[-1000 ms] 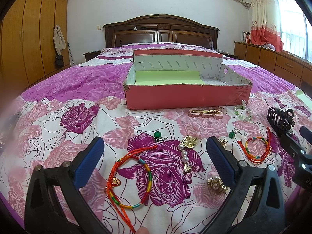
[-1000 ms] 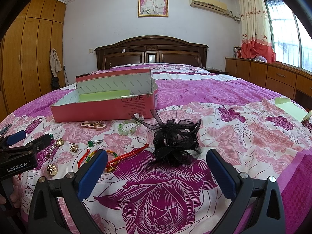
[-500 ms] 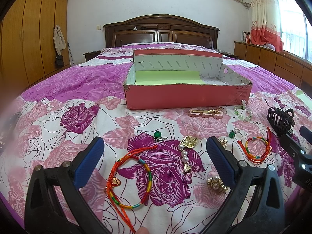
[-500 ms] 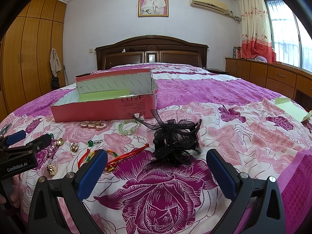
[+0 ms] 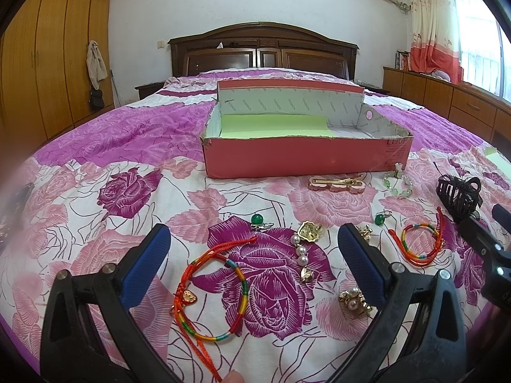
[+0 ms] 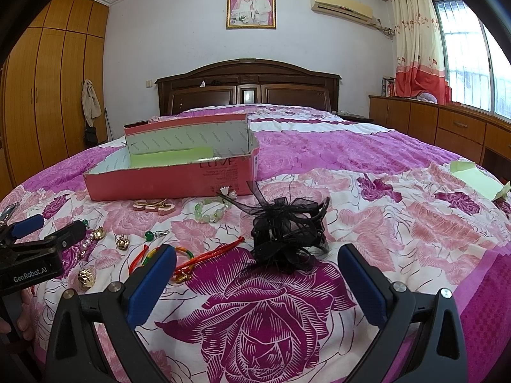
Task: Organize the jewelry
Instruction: 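Move left tool to gold flower hair clip while right tool approaches black feathered clip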
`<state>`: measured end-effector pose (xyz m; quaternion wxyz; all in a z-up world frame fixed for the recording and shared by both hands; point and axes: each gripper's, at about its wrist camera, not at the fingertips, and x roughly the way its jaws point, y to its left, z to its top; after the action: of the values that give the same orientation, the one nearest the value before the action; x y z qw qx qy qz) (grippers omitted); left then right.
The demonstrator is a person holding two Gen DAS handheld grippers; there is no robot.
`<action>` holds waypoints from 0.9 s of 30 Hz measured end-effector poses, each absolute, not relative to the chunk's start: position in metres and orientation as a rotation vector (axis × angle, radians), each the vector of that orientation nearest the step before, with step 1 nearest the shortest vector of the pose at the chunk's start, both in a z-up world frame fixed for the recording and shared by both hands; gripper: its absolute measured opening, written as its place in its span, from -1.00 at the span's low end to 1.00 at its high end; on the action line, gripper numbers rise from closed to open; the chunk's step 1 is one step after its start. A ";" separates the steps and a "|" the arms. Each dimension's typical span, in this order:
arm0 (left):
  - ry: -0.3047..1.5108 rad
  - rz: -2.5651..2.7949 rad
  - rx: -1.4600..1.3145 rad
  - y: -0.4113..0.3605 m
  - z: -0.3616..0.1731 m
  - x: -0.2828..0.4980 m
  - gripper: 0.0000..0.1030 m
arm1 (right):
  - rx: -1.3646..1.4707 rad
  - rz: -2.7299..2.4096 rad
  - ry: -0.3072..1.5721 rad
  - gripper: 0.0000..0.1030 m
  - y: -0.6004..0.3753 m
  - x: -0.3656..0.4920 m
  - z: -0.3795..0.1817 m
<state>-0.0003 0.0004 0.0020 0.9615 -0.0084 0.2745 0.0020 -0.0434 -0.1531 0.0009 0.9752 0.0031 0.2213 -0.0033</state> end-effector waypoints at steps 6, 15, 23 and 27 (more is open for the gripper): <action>0.583 -0.030 -0.016 -0.008 0.012 0.006 0.90 | 0.017 0.002 0.459 1.00 -0.155 -0.045 0.012; 0.665 -0.085 -0.019 -0.016 0.021 0.023 0.90 | 0.045 -0.032 0.511 1.00 -0.178 -0.036 0.030; 0.722 -0.121 0.014 -0.041 0.030 0.052 0.90 | 0.119 -0.044 0.628 1.00 -0.206 -0.017 0.027; 0.779 -0.147 0.038 -0.057 0.022 0.071 0.90 | 0.138 -0.030 0.647 1.00 -0.209 -0.015 0.023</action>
<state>0.0712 -0.0575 0.0217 0.9223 0.0187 0.3794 -0.0715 -0.0148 -0.2093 0.0234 0.9457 0.0677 0.3174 -0.0148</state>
